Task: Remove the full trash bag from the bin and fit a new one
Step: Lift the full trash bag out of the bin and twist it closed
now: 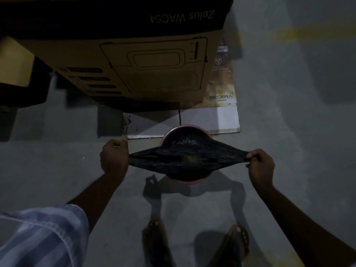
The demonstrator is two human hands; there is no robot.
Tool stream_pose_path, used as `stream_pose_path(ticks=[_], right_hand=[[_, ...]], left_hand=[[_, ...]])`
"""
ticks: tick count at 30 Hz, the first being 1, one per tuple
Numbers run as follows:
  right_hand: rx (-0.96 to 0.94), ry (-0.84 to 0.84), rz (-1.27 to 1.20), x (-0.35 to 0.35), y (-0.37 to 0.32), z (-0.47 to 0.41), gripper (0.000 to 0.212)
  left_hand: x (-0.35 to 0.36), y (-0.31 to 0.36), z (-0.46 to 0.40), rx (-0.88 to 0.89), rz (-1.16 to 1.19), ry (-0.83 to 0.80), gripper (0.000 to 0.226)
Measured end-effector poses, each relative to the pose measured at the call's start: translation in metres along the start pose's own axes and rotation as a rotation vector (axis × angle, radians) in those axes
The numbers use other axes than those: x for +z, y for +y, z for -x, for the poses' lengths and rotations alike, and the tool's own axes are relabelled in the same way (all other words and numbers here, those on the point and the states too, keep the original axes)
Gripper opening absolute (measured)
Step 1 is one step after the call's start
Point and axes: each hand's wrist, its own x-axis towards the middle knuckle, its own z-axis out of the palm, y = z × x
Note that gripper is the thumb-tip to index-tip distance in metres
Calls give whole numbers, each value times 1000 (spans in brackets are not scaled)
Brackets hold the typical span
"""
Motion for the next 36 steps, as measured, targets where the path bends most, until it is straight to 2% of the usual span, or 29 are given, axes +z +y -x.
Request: stream_pose_path(ticks=[6, 13, 16, 18, 21, 24, 27, 30, 33, 36], right_hand=[[-22, -6, -31, -1, 2, 8, 32], [27, -11, 19, -7, 6, 14, 30], [14, 53, 90, -11, -3, 17, 20], [-136, 82, 196, -12, -8, 18, 15], [-359, -31, 353, -7, -17, 18, 38], [-517, -205, 528, 6, -25, 14, 67], [-625, -349, 673, 22, -32, 9, 96], [-628, -467, 855, 36, -37, 4, 114], [-592, -519, 954, 45, -40, -4, 116], [-606, -529, 1000, 51, -38, -14, 92]], left_hand=[[-3, -7, -1, 108, 27, -16, 24], [-11, -15, 0, 125, -207, 24, 20], [-10, -21, 2, 331, -290, 14, 24], [-7, -18, 12, 530, -325, -37, 33], [0, -5, 29, 800, -376, -214, 56], [13, 6, 44, 963, -459, -342, 97], [31, 9, 55, 1028, -568, -439, 125], [51, 6, 56, 1004, -763, -539, 141], [64, 2, 50, 931, -943, -553, 137], [68, 3, 41, 874, -1053, -506, 120]])
